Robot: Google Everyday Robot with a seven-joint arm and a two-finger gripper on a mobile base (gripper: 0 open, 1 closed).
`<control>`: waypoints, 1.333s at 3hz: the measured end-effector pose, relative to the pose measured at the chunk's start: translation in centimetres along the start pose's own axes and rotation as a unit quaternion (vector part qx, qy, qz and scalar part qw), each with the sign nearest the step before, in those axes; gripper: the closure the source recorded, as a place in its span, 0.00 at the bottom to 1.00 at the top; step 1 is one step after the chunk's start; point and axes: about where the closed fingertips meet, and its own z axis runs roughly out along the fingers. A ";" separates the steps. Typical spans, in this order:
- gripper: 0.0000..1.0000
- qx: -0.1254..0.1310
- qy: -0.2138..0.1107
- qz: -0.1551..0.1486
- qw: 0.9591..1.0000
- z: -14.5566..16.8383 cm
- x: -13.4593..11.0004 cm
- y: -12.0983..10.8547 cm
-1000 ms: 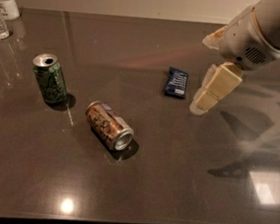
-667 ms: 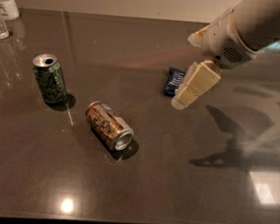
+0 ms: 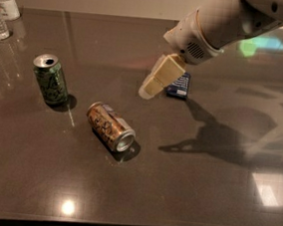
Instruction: Pick green can
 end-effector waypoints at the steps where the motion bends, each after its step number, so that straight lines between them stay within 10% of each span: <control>1: 0.00 -0.017 -0.038 -0.001 0.999 2.2 -3.0 0.6; 4: 0.00 -0.051 -0.107 -0.043 0.992 10.4 -9.3 3.8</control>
Offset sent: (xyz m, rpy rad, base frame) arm 0.0008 0.1226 -0.0091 0.1765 -0.0559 0.1616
